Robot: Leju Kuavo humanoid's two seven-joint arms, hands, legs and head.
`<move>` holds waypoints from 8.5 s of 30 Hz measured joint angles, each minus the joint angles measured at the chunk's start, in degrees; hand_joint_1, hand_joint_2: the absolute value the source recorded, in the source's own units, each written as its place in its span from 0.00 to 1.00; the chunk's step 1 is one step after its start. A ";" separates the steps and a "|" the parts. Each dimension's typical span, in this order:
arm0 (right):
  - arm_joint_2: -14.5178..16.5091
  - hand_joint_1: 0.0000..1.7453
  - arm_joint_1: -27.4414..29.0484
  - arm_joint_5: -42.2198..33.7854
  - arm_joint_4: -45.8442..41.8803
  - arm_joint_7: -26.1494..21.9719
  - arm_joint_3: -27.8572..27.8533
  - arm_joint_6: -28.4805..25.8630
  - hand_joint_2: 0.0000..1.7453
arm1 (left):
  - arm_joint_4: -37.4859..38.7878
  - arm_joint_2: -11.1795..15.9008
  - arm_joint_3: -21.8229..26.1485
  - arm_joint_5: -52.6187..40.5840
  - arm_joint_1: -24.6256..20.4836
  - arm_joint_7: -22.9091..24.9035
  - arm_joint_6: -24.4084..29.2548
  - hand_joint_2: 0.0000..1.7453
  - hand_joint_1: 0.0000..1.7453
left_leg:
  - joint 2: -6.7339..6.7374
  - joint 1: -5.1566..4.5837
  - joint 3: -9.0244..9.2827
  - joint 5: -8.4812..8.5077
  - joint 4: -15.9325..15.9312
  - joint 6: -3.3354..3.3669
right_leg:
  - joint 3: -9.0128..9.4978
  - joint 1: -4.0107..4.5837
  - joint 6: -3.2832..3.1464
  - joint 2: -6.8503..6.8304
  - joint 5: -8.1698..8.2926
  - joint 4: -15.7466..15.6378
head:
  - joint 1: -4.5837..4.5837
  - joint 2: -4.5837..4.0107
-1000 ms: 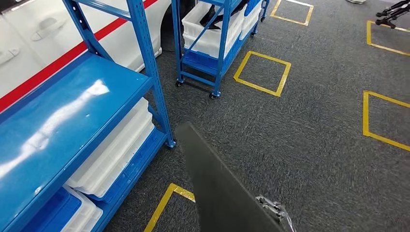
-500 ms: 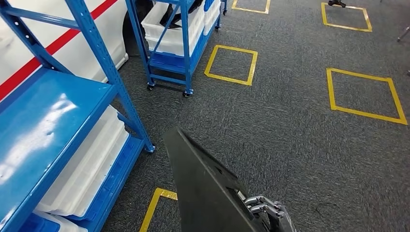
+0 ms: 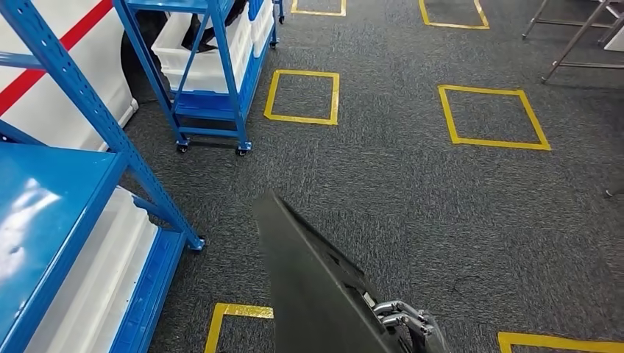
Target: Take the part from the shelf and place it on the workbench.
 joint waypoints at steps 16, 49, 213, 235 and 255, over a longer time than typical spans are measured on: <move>0.27 1.00 1.35 -2.60 0.81 -2.07 0.39 -1.52 1.00 | 0.40 -0.08 -3.56 -5.02 -0.78 3.83 -4.17 0.00 0.00 | 7.72 -0.37 0.92 -2.67 1.25 -1.34 | 1.73 0.72 -1.84 -7.89 0.83 -2.61 | -0.01 0.00; 0.27 1.00 0.36 0.67 2.34 0.26 4.42 -7.68 1.00 | -0.65 -0.15 -13.15 4.23 -0.21 -4.44 -1.10 0.00 0.00 | 4.37 0.03 -2.19 -5.66 7.56 -2.19 | 2.43 0.54 -2.49 -7.25 0.76 -2.97 | -0.02 0.00; -0.18 1.00 -5.86 22.46 5.87 17.81 -2.13 -6.43 1.00 | -10.74 20.44 -11.85 53.70 0.18 14.94 -21.90 0.00 0.00 | 3.39 -0.11 -2.45 1.75 -0.39 -1.09 | 4.17 0.57 -1.08 -5.27 -2.12 -2.33 | 0.07 0.00; 1.03 1.00 -16.72 33.29 14.79 31.81 -10.61 -5.37 1.00 | -10.46 19.58 -7.81 52.63 -0.08 16.15 -23.87 0.00 0.00 | 3.54 0.25 -6.67 -7.45 13.61 -2.78 | 1.71 0.14 -2.34 -6.63 0.27 -2.53 | 0.07 0.00; 5.19 1.00 -23.46 38.75 24.67 35.06 -7.84 -4.51 1.00 | -10.46 19.19 -6.71 50.37 -0.16 17.94 -24.03 0.00 0.00 | -0.71 0.00 -0.43 0.40 -0.89 0.06 | -2.67 -0.46 0.24 -6.91 0.75 3.80 | 0.08 0.00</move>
